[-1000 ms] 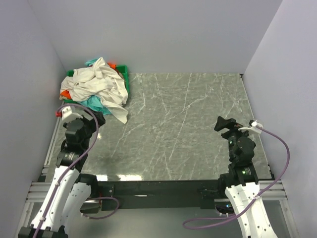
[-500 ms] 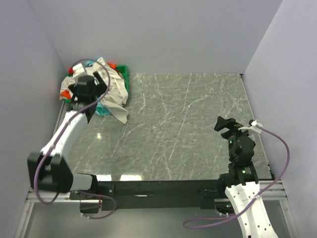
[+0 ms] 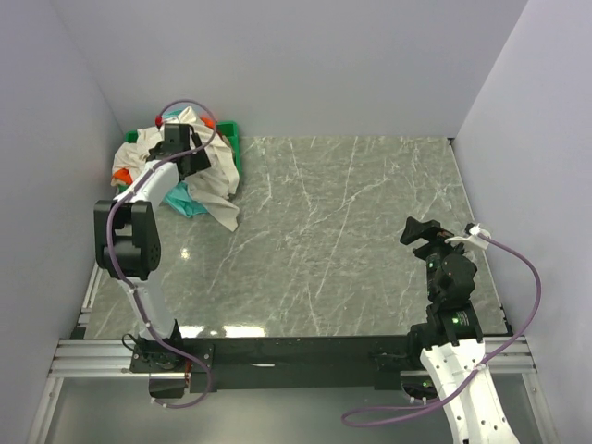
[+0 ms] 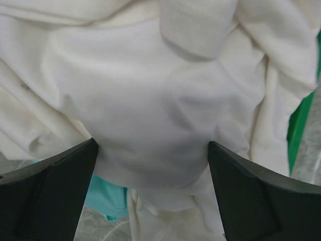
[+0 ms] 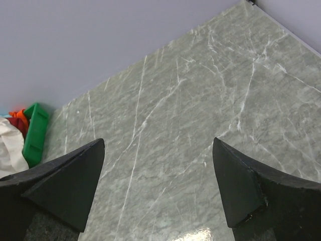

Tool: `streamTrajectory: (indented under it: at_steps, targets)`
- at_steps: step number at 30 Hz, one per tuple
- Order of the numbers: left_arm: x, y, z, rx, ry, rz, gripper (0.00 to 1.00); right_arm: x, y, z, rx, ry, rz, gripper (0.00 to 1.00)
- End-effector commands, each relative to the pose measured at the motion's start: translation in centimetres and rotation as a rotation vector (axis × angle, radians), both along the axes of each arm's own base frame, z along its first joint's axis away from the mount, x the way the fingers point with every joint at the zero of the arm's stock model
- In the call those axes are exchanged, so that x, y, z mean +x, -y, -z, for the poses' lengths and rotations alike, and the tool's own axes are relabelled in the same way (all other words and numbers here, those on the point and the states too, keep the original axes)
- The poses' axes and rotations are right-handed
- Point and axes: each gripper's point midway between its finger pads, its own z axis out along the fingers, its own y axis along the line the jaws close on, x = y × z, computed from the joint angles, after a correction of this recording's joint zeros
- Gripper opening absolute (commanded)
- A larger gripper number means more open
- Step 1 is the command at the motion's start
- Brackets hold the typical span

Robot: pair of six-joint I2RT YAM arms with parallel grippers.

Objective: Fold and stack the t-shirts
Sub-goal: Grab the tshirt from the pile, then move the tshirt to the center of the board

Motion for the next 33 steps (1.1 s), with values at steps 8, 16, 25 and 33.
streamTrajectory:
  at_steps: [8,16,25,33]
  targets:
    - [0.3,0.8,-3.5,0.0,0.048,0.035,0.13,0.0,0.0,-2.1,0.018,0.052,0.006,0.94]
    - [-2.4,2.8,-17.9,0.053,0.345,0.027,0.0,0.0,0.0,-2.2,0.018,0.052,0.004,0.93]
    - [-11.0,8.9,-35.0,-0.013,0.738,0.191,0.0,0.0,0.0,-2.0,0.016,0.041,0.002,0.93]
    - [-18.5,17.1,-41.6,-0.267,0.93,0.586,0.0,0.1,-0.1,-1.7,0.016,0.027,0.001,0.93]
